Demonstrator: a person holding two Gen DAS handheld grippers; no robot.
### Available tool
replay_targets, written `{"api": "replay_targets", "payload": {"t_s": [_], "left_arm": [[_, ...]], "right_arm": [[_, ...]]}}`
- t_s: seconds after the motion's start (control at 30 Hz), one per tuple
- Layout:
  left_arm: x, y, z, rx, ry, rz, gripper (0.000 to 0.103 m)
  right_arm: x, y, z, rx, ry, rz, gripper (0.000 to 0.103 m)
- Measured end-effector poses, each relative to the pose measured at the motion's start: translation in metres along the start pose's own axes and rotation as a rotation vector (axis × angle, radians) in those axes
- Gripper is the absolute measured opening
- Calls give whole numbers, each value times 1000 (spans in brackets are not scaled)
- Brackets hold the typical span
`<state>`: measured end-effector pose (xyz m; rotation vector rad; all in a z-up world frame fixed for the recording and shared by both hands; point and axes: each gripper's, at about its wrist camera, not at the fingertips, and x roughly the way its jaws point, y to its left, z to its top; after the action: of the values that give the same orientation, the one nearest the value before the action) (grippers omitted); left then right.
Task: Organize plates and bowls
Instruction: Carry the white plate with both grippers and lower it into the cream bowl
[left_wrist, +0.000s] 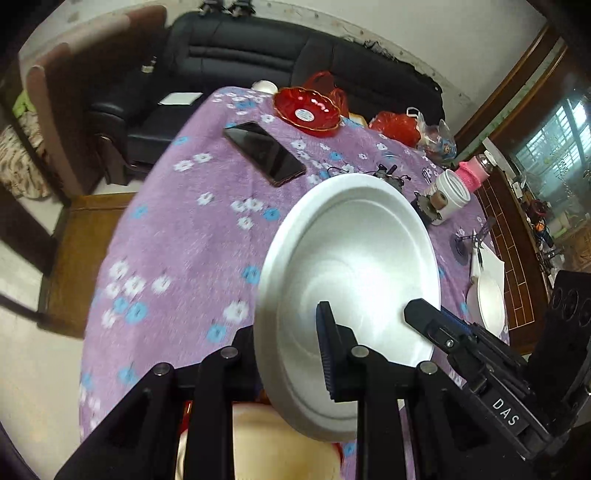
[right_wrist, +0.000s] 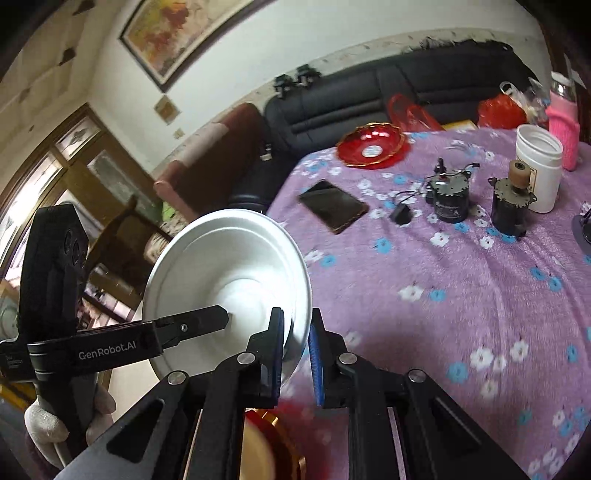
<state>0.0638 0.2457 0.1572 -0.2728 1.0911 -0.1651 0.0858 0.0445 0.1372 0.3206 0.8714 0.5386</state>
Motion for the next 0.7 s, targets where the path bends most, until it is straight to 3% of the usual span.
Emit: {"api": "replay_targets", "payload": {"t_s": [0.2, 0.43, 0.7], "left_arm": [[-27, 15, -62, -19, -38, 30, 23], [-28, 41, -124, -83, -61, 58, 24], [-4, 54, -146, -136, -23, 63, 25]], "right_arm": [[-13, 27, -45, -41, 48, 50, 15], [-1, 41, -94, -86, 111, 56, 15], [21, 28, -113, -46, 172, 55, 15]]}}
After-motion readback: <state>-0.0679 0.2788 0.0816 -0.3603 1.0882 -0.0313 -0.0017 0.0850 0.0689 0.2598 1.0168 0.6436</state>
